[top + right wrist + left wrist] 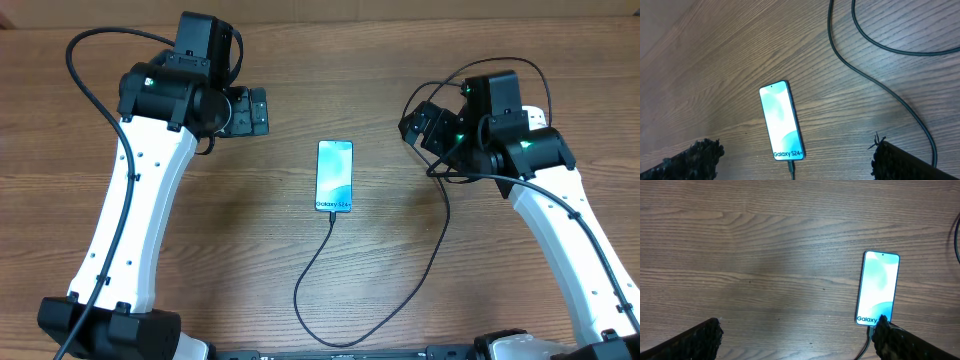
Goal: Plug charger to phone and switch on socket
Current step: 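Raise the left arm up and away from the phone, then swing the right gripper over to the white power strip, then lower the right gripper onto the orange switch beside the plug, then press the orange switch down with the right gripper, then lift the right gripper up off the power strip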
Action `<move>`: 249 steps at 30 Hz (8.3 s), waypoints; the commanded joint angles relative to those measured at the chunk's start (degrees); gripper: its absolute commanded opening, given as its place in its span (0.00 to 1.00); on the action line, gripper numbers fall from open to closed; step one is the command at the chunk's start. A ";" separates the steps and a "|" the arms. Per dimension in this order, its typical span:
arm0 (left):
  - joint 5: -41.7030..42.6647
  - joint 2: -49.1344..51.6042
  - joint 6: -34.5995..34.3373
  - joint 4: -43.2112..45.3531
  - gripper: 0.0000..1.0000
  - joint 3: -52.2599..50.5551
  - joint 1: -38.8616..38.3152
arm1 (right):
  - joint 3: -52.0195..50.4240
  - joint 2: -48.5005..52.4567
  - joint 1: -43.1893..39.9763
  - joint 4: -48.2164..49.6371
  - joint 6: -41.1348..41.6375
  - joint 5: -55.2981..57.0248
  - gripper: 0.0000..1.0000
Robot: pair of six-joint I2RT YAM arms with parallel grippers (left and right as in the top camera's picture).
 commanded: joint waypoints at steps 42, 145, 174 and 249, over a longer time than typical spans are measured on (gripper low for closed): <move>-0.90 0.24 1.07 -0.13 1.00 0.44 -0.37 | 40.17 27.32 -38.12 -29.46 -30.03 -19.65 1.00; -0.90 0.24 1.07 -0.13 1.00 0.44 -0.37 | 25.42 45.20 -38.88 -7.63 -32.87 -15.17 1.00; -0.90 0.24 1.07 -0.13 1.00 0.44 -0.37 | 25.42 45.20 -35.52 -10.60 -34.97 -18.53 1.00; -0.90 0.24 1.07 -0.15 1.00 0.44 -0.37 | 35.93 -2.38 -41.11 -39.08 -23.80 -5.20 1.00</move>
